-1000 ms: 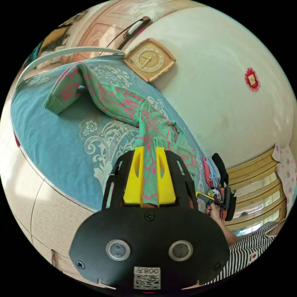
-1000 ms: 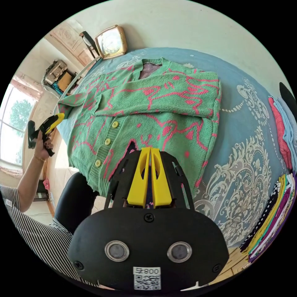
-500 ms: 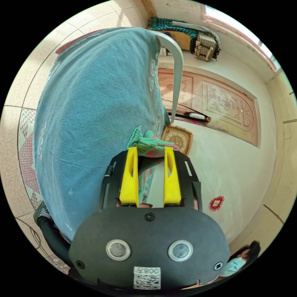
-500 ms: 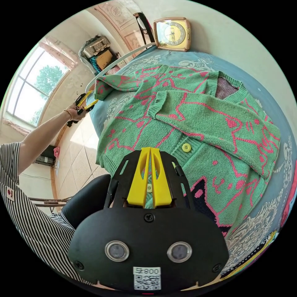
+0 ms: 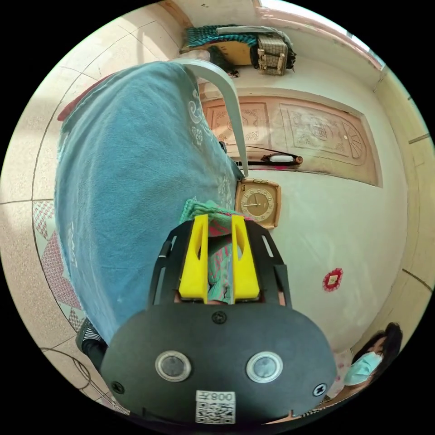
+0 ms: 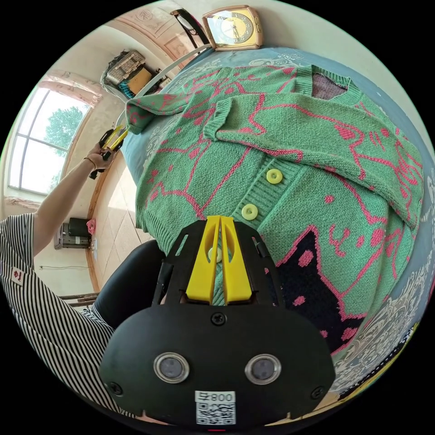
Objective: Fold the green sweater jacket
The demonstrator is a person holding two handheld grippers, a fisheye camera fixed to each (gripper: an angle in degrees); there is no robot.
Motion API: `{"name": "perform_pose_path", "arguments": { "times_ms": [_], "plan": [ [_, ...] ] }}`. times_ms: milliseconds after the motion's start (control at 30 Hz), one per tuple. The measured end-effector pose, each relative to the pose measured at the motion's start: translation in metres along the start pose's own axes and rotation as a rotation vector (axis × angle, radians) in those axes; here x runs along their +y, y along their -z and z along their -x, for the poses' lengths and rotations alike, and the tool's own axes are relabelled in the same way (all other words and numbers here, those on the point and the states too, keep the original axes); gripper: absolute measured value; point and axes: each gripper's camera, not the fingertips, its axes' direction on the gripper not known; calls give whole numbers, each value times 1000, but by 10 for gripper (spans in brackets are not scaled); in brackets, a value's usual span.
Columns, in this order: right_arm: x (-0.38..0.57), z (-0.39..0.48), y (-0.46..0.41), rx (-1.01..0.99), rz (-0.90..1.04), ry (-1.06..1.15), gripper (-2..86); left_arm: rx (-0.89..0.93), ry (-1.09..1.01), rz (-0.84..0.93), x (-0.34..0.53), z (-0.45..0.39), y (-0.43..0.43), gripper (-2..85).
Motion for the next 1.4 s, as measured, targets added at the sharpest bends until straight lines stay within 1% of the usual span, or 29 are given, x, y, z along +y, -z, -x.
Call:
{"name": "perform_pose_path", "arguments": {
  "times_ms": [67,200,267,333,400,500,533,567,600,633,667,700,733,767,800,833,867,933,967,1000,1067,1167,1267,1400],
  "plan": [
    [0,-7,-2,-14,-8,-12,1,-39,9,-2,0,-7,2,108],
    [-1,-15,-5,-24,-10,-16,1,-97,41,47,-2,-20,-15,114],
    [-1,-21,-7,-31,-7,-12,1,-159,53,41,1,-32,-27,89],
    [0,-26,-8,-36,-8,-8,1,-148,61,48,6,-43,-38,64],
    [2,-32,-9,-44,-8,-7,1,-206,32,45,16,-62,-46,47],
    [7,-49,-10,-55,-12,-22,1,-131,-115,16,37,-113,-60,35],
    [9,-58,-9,-62,-19,-31,1,-87,-213,17,48,-143,-69,33],
    [11,-67,-7,-76,-29,-40,1,-42,-316,55,62,-178,-83,31],
    [11,-72,-6,-82,-37,-46,1,-10,-377,79,70,-198,-91,31],
    [12,-83,-2,-95,-59,-57,2,52,-539,157,93,-241,-111,29],
    [13,-96,6,-119,-92,-66,3,54,-718,273,126,-286,-136,28],
    [13,-102,10,-134,-114,-73,3,37,-807,338,146,-306,-151,28],
    [13,-117,22,-175,-171,-95,5,13,-989,491,193,-340,-182,27],
    [12,-133,35,-243,-239,-106,7,-18,-1137,631,246,-362,-210,27],
    [12,-141,42,-282,-275,-111,9,-34,-1206,690,273,-368,-223,27],
    [11,-159,55,-358,-345,-127,13,-79,-1325,802,326,-375,-247,27],
    [9,-176,65,-434,-410,-134,21,-131,-1406,873,372,-375,-266,26],
    [1,-197,72,-500,-459,-152,39,-191,-1496,930,431,-371,-287,26],
    [-9,-209,69,-515,-453,-161,54,-214,-1535,961,463,-369,-298,26],
    [-14,-214,66,-521,-442,-168,66,-228,-1550,973,477,-368,-303,26],
    [-37,-235,47,-615,-381,-202,100,-263,-1591,997,526,-368,-316,26],
    [-56,-262,21,-713,-321,-262,118,-347,-1689,974,580,-376,-324,26],
    [-57,-287,3,-741,-307,-343,122,-407,-1781,934,628,-387,-332,26],
    [-56,-311,-14,-785,-291,-411,103,-461,-1891,914,681,-399,-343,26]
  ]
}}
